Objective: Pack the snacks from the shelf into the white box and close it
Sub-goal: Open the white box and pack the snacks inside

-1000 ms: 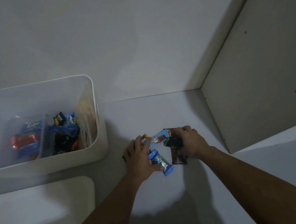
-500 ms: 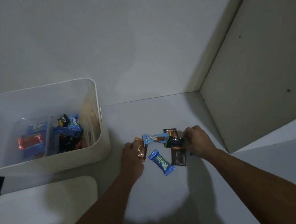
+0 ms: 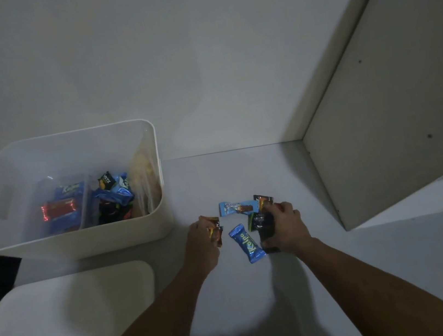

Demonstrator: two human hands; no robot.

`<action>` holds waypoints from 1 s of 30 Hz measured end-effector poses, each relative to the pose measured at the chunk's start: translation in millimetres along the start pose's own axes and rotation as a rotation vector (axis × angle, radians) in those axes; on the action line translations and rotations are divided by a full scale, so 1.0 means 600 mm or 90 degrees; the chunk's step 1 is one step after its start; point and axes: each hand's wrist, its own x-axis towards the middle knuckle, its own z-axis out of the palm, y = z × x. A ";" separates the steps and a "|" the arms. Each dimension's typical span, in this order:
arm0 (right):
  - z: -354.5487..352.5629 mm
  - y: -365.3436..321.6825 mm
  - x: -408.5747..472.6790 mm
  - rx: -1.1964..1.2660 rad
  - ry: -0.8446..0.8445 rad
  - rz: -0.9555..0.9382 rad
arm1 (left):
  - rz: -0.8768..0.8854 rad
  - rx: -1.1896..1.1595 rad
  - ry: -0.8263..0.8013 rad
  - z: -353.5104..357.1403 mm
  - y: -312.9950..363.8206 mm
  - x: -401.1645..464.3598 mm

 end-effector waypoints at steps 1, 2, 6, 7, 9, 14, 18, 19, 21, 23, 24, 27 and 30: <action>0.002 -0.002 -0.001 0.028 0.018 0.002 | 0.000 -0.002 0.000 -0.002 0.002 -0.001; 0.004 -0.003 -0.002 0.054 0.032 0.005 | 0.001 -0.004 -0.003 -0.005 0.005 -0.002; 0.001 -0.003 -0.011 0.080 0.052 0.003 | 0.034 -0.044 0.025 -0.022 0.023 -0.012; -0.005 -0.004 -0.012 0.081 0.056 0.002 | 0.046 -0.054 0.032 -0.028 0.027 -0.011; -0.027 -0.013 -0.014 0.088 0.067 0.004 | 0.071 -0.060 0.034 -0.047 0.045 -0.009; -0.126 -0.079 -0.003 0.169 0.102 -0.029 | 0.092 -0.093 0.005 -0.122 0.106 0.012; -0.214 -0.165 -0.008 0.239 0.104 -0.090 | 0.116 -0.120 0.020 -0.205 0.163 0.028; -0.232 -0.187 -0.011 0.249 0.111 -0.105 | 0.119 -0.118 0.029 -0.229 0.175 0.030; -0.258 -0.232 -0.016 0.272 0.121 -0.128 | 0.114 -0.120 0.057 -0.277 0.186 0.038; -0.272 -0.279 -0.019 0.285 0.122 -0.146 | 0.108 -0.115 0.090 -0.326 0.182 0.041; -0.274 -0.302 -0.020 0.285 0.118 -0.154 | 0.103 -0.107 0.104 -0.349 0.173 0.043; -0.266 -0.378 -0.025 0.284 0.101 -0.173 | 0.066 -0.083 0.134 -0.407 0.130 0.045; -0.235 -0.452 -0.021 0.277 0.074 -0.180 | 0.020 -0.058 0.147 -0.449 0.078 0.044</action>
